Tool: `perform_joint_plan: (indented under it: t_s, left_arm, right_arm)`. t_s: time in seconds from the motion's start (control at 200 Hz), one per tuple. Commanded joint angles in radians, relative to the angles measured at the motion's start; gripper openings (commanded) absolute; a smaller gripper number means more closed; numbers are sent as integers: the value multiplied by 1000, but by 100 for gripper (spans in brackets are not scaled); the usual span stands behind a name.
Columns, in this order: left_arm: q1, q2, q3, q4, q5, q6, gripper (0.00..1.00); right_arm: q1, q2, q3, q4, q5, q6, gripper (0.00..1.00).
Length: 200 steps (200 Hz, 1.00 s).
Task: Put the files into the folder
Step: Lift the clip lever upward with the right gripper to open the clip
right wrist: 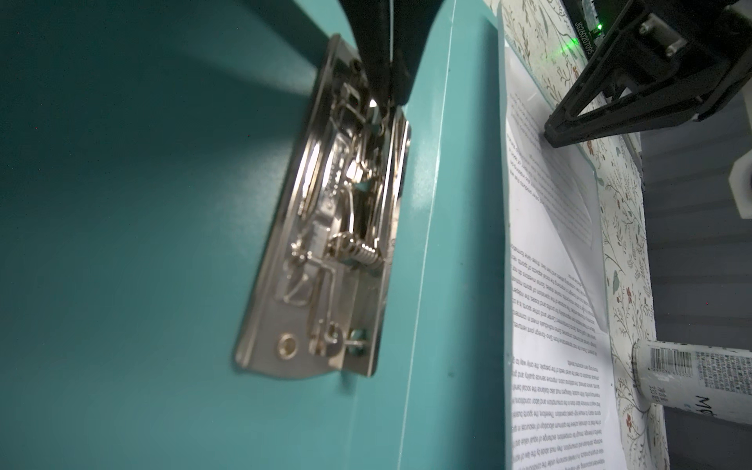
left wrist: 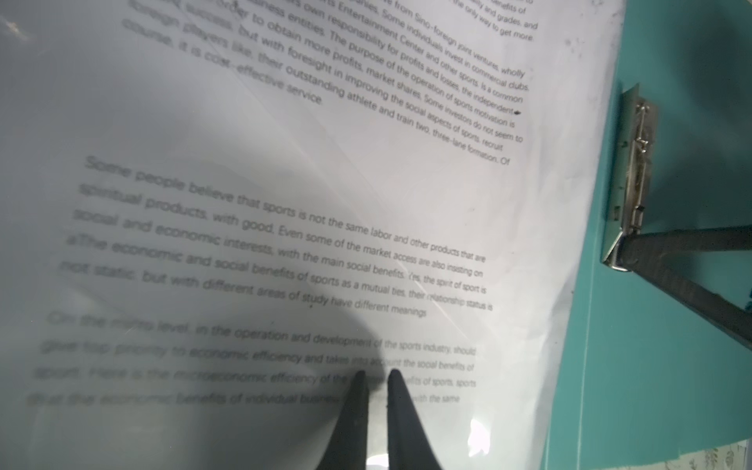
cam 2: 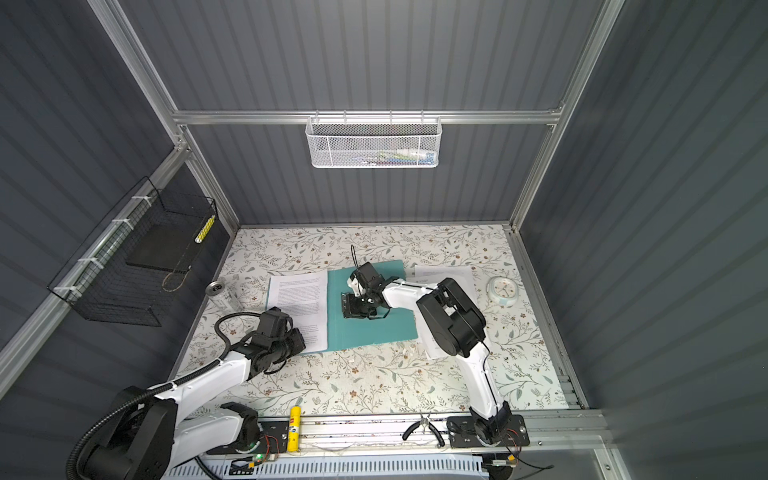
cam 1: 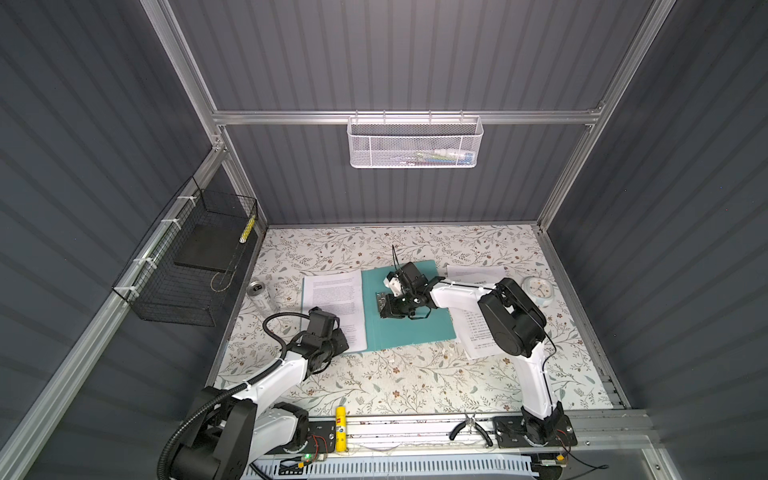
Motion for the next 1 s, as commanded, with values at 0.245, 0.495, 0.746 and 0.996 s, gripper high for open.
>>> perform_joint_plan:
  t_s: [0.245, 0.495, 0.746, 0.996]
  left_arm:
    - [15, 56, 32, -62, -43, -16, 12]
    - [17, 73, 41, -70, -54, -24, 12]
    - [18, 84, 45, -72, -53, -26, 12]
    - [18, 82, 46, -67, -54, -26, 19]
  right_arm:
    - [-70, -37, -84, -74, -95, 3, 0]
    - [-80, -56, -86, -109, -64, -2, 0]
    - [-116, -80, -131, 67, -298, 123, 0]
    - [-154, -117, -131, 184, -369, 214, 31]
